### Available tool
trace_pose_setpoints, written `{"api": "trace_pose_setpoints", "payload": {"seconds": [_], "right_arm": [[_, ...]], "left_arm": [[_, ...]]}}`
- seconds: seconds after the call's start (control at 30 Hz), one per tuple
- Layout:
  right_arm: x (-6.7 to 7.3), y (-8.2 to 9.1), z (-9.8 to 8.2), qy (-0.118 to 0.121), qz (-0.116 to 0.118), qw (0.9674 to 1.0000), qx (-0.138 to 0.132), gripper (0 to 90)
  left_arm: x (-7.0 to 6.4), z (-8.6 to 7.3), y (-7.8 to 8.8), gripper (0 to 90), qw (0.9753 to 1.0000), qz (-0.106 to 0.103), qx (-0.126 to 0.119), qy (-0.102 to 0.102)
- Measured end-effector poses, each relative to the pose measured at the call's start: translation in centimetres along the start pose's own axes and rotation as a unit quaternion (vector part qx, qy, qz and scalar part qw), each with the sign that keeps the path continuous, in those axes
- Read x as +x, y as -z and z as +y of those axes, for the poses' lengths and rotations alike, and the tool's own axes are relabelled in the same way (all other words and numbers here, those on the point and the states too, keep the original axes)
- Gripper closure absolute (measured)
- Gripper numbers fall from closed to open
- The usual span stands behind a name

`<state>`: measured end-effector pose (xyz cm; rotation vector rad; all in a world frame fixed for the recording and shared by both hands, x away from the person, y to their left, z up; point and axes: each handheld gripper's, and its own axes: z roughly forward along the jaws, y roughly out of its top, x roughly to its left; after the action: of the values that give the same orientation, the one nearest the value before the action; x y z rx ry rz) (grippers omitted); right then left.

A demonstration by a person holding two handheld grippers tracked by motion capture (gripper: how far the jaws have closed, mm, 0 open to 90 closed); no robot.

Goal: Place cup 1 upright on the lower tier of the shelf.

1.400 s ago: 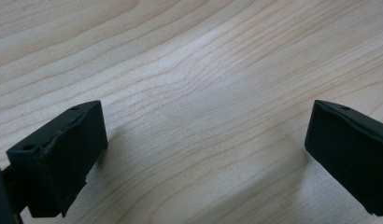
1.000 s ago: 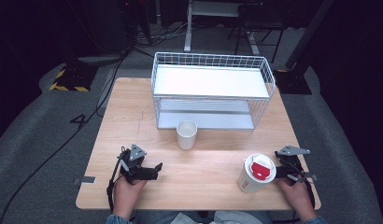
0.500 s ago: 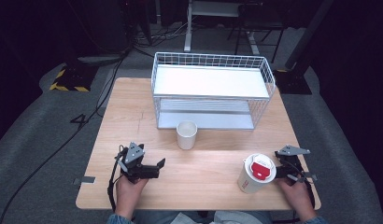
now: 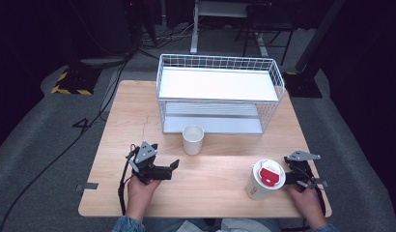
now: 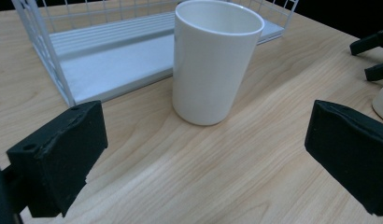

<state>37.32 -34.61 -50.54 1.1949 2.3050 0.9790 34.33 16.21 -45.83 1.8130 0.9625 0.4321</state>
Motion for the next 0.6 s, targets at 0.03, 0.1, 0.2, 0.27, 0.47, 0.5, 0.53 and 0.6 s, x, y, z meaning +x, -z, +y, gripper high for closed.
{"api": "trace_pose_setpoints", "payload": {"seconds": [0.03,0.1,0.2,0.27,0.47,0.5,0.53,0.6], "right_arm": [[0.0,0.0,0.0,0.001,0.000,1.0000,0.000,5.5],[0.0,0.0,0.0,0.000,0.000,1.0000,0.000,5.5],[0.0,0.0,0.0,0.000,0.000,1.0000,0.000,5.5],[0.0,0.0,0.0,0.000,0.000,1.0000,0.000,5.5],[0.0,0.0,0.0,0.000,0.000,1.0000,0.000,5.5],[0.0,0.0,0.0,0.000,0.000,1.0000,0.000,5.5],[0.0,0.0,0.0,0.000,0.000,1.0000,0.000,5.5],[0.0,0.0,0.0,0.000,0.000,1.0000,0.000,5.5]], "left_arm": [[-0.1,0.1,-0.1,0.0,1.0000,0.000,-0.002,-0.001],[-0.1,0.3,-0.3,0.0,1.0000,-0.003,-0.004,0.000],[-0.2,1.0,-1.1,0.0,0.9998,-0.008,-0.017,0.004],[-0.3,1.2,-1.6,0.0,0.9997,-0.004,-0.022,0.005],[-0.5,1.7,-3.1,0.0,0.9997,-0.003,-0.025,0.007],[-0.5,1.8,-3.4,0.0,0.9997,-0.002,-0.026,0.006],[-0.5,1.9,-3.7,0.0,0.9996,-0.003,-0.026,0.006],[-0.5,2.0,-4.3,0.0,0.9989,-0.007,-0.042,0.017]]}}
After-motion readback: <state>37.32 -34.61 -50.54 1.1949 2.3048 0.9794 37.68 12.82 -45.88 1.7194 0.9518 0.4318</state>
